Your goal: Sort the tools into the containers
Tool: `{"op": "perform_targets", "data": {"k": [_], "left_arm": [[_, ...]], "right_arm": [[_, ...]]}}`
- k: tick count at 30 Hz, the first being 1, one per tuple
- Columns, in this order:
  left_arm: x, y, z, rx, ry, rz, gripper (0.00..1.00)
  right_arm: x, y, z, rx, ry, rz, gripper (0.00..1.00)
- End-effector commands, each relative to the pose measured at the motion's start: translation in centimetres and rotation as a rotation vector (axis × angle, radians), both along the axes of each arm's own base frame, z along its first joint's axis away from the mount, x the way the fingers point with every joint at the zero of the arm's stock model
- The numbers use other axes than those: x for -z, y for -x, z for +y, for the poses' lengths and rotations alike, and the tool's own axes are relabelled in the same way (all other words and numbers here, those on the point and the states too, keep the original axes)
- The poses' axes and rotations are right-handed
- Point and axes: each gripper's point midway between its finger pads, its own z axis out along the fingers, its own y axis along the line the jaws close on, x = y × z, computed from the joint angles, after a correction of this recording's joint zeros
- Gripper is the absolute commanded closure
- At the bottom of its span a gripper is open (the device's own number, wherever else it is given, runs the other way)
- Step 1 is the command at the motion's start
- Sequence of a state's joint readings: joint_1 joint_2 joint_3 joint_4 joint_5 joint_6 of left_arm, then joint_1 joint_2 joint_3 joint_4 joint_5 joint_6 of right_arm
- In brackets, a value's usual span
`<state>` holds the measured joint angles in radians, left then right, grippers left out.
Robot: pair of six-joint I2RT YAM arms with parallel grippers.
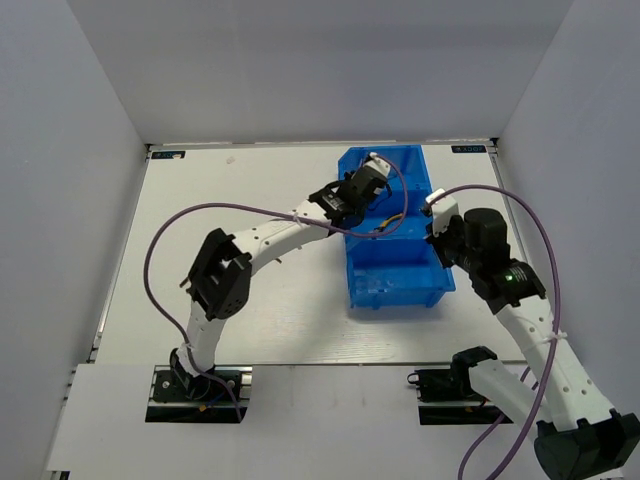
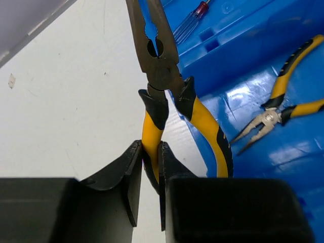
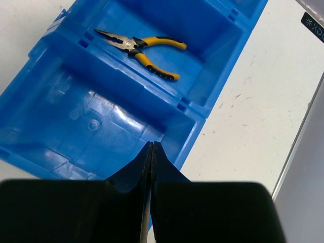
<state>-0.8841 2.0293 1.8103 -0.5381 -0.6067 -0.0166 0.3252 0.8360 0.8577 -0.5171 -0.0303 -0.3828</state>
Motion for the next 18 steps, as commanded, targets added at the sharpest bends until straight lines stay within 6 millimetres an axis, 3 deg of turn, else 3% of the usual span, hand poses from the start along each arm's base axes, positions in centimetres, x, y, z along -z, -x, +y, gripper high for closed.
{"op": "perform_targets", "data": {"k": [1, 5, 10, 14, 18], "left_arm": [[-5.9, -2.7, -1.4, -0.013, 0.053, -0.201, 1.00], [-5.4, -3.0, -3.2, 0.015, 0.085, -0.209, 1.00], [-3.5, -2.7, -5.3, 0.059, 0.159, -0.137, 0.98], [-1.8, -2.2, -6.6, 0.109, 0.182, -0.081, 0.75], [-0.9, -1.9, -6.3, 0.103, 0.169, -0.060, 0.63]], "right_arm": [[0.4, 1.1, -0.4, 0.013, -0.025, 0.011, 1.00], [1.0, 1.9, -0.5, 0.015, -0.033, 0.021, 1.00], [1.8, 2.3, -0.6, 0.022, -0.043, 0.035, 1.00], [2.1, 2.0, -0.4, 0.019, -0.044, 0.046, 1.00], [1.9, 1.7, -0.2, 0.016, -0.054, 0.047, 1.00]]}}
